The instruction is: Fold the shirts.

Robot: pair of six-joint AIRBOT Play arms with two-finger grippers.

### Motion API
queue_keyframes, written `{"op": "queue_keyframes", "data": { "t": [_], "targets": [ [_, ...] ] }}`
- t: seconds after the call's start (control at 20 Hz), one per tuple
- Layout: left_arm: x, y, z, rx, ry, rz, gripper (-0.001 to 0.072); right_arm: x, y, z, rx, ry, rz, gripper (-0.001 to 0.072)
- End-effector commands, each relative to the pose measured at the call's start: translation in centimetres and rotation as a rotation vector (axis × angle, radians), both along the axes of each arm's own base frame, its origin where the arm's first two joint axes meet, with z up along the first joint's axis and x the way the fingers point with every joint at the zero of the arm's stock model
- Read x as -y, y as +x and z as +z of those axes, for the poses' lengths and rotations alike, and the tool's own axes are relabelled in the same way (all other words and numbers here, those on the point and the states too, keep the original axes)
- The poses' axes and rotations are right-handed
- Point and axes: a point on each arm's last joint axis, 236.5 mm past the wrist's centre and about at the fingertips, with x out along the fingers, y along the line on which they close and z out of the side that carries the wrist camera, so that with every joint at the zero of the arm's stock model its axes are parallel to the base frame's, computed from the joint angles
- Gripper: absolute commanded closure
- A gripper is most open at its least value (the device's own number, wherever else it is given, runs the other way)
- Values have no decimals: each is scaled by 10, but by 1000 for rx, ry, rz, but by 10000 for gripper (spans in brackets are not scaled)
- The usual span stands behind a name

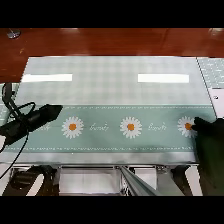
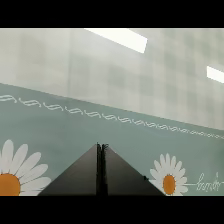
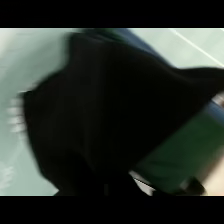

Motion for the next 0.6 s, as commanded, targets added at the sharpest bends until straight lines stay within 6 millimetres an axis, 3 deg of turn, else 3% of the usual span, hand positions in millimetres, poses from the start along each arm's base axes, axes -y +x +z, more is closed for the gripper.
{"op": "queue_keyframes", "data": {
  "t": [0.0,0.05,0.1,0.25,0.3,0.35,0.4,0.45,0.5,0.55],
  "targets": [
    [4,3,8,23,-37,1,680,-4,-105,-34,-204,-56,-355,616],
    [4,4,9,37,-25,-3,680,-9,-116,-43,-213,-45,-420,305],
    [2,6,10,53,-14,-4,680,-9,-112,-48,-198,-30,-408,64],
    [2,11,20,85,-26,9,680,8,-63,-47,-62,-40,-211,97],
    [5,12,29,98,-47,2,680,13,-46,-47,-9,-28,-194,168],
    [8,15,42,131,-58,-8,680,16,-17,-46,88,4,-151,288],
    [10,20,61,186,-40,-32,680,15,25,-40,238,46,-81,416],
    [11,29,82,233,-14,-50,680,4,83,-24,444,105,43,595],
    [12,40,104,278,11,-67,680,-12,133,-1,623,146,181,681],
    [14,55,129,319,32,-85,680,-31,172,15,737,191,286,681]
  ]
}}
